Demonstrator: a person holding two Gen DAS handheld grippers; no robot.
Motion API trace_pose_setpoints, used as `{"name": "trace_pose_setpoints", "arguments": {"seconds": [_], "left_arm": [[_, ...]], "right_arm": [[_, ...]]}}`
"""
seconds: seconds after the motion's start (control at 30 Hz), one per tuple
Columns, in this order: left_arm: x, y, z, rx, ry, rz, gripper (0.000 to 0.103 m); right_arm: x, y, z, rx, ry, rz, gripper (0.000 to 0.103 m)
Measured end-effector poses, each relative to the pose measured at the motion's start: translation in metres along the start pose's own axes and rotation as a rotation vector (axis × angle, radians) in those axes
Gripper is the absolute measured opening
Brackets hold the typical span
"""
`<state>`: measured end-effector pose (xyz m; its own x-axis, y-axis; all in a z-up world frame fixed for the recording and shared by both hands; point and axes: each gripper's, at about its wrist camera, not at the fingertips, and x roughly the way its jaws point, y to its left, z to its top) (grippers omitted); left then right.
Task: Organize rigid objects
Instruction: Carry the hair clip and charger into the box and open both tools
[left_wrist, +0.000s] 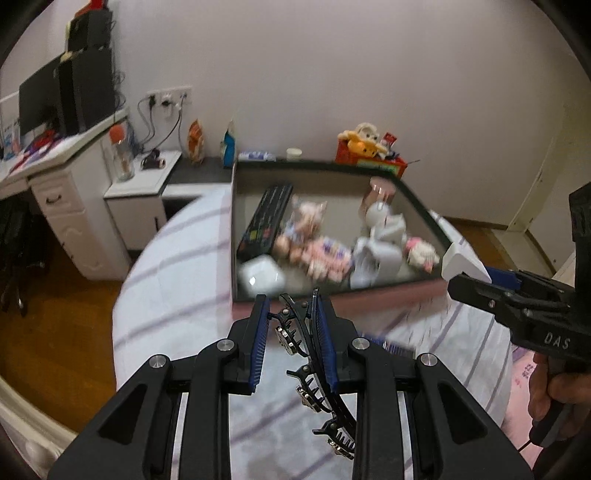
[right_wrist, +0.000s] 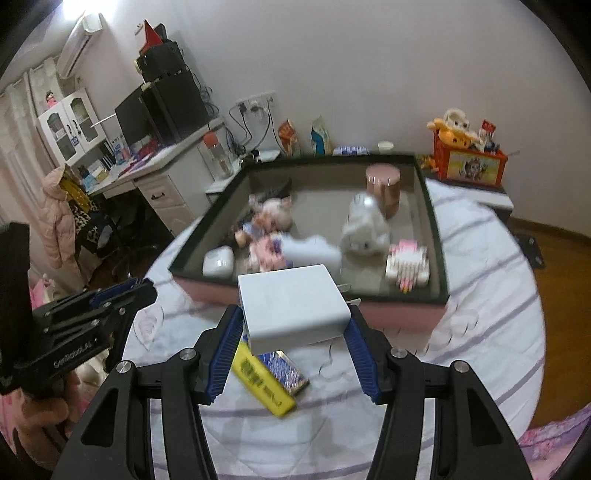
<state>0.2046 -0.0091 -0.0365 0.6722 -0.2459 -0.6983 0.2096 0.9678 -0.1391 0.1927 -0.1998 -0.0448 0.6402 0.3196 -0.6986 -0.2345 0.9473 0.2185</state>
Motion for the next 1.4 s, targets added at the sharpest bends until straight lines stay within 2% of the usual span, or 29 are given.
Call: {"name": "trace_pose_setpoints", "arguments": {"seconds": [0.27,0.47,0.63,0.87,1.13,1.17,1.23,1.3,1.33,1.4], "left_arm": [[0.028,-0.005,0.067,0.024,-0.018,-0.045,0.026],[0.069,-0.01,0.115,0.045,0.014,-0.093,0.026],[0.121,-0.009,0.144,0.033,0.076,-0.135,0.026],[0.183,-0.011,0.153,0.033,0.157,-0.149,0.026],[0.21,-0.015,0.151,0.047,0.192,-0.119,0.027],[0.211,-0.015,0.15,0.05,0.197,-0.113,0.029],[0.211,-0.015,0.149,0.056,0.199,-0.098,0.041],[0.209,-0.013,0.148,0.052,0.193,-0.076,0.075],[0.207,-0.011,0.149,0.046,0.184,-0.072,0.079],[0.203,-0.008,0.149,0.04,0.18,-0.059,0.087]], "right_arm": [[0.011,-0.008,0.061,-0.037,-0.039,-0.02,0.057],[0.056,-0.017,0.103,-0.075,-0.003,-0.06,0.057],[0.099,-0.027,0.12,-0.113,0.051,-0.091,0.057],[0.141,-0.039,0.125,-0.163,0.118,-0.143,0.057],[0.156,-0.033,0.128,-0.23,0.134,-0.164,0.058],[0.157,-0.031,0.129,-0.239,0.135,-0.17,0.058],[0.158,-0.028,0.128,-0.261,0.135,-0.187,0.059],[0.157,-0.025,0.127,-0.275,0.124,-0.194,0.068],[0.157,-0.025,0.127,-0.276,0.118,-0.195,0.075],[0.154,-0.024,0.127,-0.273,0.11,-0.194,0.079]]}}
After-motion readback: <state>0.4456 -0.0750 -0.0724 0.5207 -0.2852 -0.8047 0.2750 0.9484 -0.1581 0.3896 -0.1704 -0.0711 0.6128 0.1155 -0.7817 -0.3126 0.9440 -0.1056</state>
